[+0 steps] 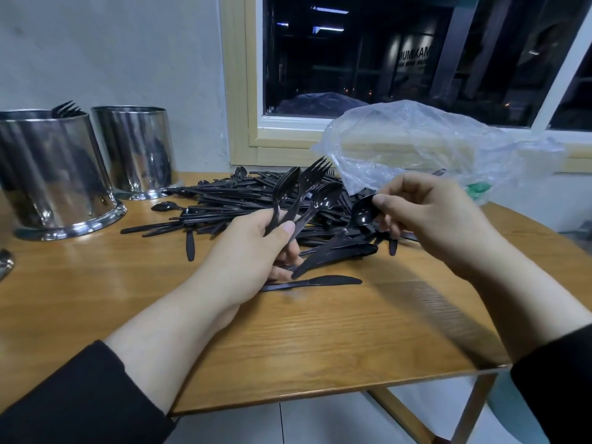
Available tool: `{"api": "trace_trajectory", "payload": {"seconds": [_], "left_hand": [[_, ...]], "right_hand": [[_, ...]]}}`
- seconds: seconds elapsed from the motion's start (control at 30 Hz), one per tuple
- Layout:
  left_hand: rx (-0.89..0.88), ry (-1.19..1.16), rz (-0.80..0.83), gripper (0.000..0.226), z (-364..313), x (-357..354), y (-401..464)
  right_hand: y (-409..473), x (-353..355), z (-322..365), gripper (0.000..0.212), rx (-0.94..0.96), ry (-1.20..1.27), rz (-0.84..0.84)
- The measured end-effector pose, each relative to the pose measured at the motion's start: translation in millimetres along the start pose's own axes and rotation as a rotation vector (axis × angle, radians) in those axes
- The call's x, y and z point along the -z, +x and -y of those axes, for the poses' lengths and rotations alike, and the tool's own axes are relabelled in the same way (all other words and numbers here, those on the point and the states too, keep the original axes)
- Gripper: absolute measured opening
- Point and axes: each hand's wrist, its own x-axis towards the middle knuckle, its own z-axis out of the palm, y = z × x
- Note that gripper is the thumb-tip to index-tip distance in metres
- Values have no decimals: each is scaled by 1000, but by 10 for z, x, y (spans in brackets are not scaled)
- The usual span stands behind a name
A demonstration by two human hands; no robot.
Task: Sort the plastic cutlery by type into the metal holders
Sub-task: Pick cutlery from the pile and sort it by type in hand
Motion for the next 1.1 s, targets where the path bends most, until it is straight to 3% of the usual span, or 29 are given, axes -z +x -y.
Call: {"api": "trace_trajectory", "payload": {"seconds": [0.33, 0.53, 0.6, 0.73, 0.97, 1.1], "left_hand": [[53, -158, 128, 18, -46, -28, -44], [61, -113, 145, 18, -36, -13, -53], [70, -105, 92, 18, -11, -4, -31], [74, -100, 15, 19, 18, -3, -3], [52, -52, -33, 21, 39, -13, 23], [49, -45, -42, 21, 44, -2, 18]], "right_hand": [[66, -290, -124, 11, -27, 77, -166], [79, -319, -166, 17, -22, 33, -156], [86, -241, -218, 24, -60, -77, -166], [80, -88, -430, 25, -180, -542, -51], [39, -152, -452, 38, -241, -662, 74], [52, -174, -454, 29, -242, -666, 101]]}}
